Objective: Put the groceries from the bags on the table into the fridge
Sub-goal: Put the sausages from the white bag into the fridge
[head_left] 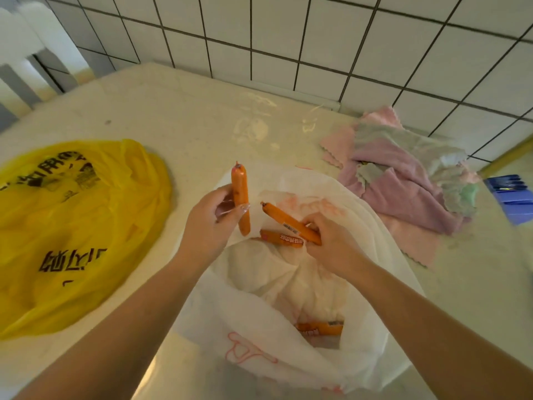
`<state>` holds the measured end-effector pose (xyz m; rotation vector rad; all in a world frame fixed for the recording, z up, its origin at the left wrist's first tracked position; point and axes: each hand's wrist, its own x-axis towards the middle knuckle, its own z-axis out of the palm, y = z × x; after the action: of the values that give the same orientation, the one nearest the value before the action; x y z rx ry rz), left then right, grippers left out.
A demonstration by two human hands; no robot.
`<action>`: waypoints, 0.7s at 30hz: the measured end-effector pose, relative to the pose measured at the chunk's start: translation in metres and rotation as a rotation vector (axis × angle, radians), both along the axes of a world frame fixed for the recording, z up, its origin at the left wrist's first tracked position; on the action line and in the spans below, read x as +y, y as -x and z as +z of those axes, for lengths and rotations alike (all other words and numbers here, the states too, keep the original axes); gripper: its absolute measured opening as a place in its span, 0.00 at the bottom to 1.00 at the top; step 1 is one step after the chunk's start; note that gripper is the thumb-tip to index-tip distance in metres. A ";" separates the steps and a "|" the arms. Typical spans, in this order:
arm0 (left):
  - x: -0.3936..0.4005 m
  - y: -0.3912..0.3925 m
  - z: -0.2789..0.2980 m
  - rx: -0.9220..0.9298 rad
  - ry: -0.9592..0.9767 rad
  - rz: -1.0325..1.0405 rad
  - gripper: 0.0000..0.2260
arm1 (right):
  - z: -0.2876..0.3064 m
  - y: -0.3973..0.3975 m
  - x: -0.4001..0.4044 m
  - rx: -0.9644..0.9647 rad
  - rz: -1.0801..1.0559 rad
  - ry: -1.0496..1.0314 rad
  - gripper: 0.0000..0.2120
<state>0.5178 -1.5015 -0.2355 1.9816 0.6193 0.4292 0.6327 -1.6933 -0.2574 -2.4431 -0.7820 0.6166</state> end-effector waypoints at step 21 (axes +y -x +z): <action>0.016 0.006 -0.034 0.001 -0.049 0.078 0.11 | -0.043 -0.011 0.059 -0.065 0.223 0.282 0.09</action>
<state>0.5115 -1.4850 -0.2700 2.0088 0.6947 0.4951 0.6433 -1.6347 -0.3000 -2.6612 -1.0681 0.7794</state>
